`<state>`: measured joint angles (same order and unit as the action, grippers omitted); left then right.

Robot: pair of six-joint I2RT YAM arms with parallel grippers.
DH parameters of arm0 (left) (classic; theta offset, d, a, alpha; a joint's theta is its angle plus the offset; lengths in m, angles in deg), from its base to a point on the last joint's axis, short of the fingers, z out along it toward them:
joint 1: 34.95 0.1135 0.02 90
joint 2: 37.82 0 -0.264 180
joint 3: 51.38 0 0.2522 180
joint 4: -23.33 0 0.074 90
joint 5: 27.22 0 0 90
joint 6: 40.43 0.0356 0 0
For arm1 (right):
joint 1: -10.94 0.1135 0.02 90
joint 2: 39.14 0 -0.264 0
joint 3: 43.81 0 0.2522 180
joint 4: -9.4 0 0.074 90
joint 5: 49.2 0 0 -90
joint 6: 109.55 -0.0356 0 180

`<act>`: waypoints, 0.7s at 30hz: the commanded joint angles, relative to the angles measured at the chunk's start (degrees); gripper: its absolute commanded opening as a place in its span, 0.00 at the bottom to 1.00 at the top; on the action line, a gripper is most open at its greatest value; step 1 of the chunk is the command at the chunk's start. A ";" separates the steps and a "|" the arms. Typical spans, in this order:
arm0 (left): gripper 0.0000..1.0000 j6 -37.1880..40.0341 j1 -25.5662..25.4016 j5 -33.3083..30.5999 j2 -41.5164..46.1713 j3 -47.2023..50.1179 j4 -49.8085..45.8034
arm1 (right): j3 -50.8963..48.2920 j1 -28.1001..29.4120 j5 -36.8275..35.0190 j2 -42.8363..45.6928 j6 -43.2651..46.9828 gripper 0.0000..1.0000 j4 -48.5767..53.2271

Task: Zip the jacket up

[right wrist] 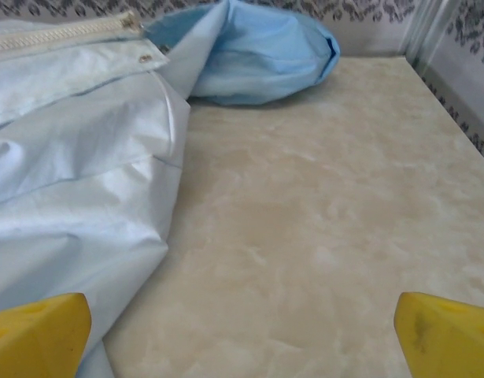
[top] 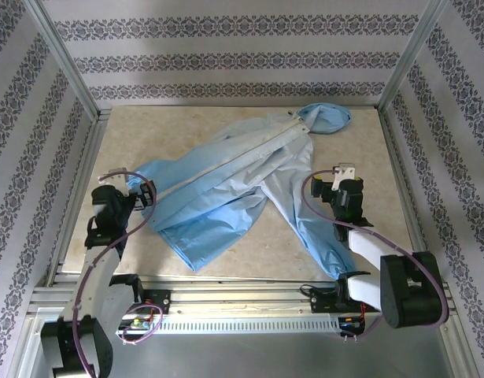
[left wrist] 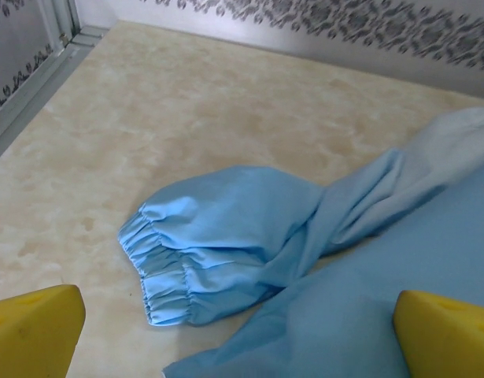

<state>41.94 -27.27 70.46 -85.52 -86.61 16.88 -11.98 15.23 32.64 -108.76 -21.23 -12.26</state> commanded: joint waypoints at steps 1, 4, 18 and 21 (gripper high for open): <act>1.00 1.00 -2.25 -3.35 -5.71 3.32 18.10 | -1.56 1.21 -0.94 -4.43 2.40 0.98 -13.59; 1.00 1.23 -3.84 -1.76 -12.50 3.35 22.36 | -2.31 1.76 -0.36 -8.09 3.99 0.98 -19.01; 1.00 5.39 -4.52 0.75 -30.73 3.92 43.54 | -0.79 0.10 1.56 -17.23 3.11 0.98 -24.47; 1.00 5.80 -4.52 -0.34 -34.21 3.36 46.91 | -0.46 0.10 1.74 -18.34 2.94 0.98 -25.84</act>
<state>45.65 -31.16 69.61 -117.76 -81.45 56.86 -13.56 15.56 33.14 -126.49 -17.88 -34.75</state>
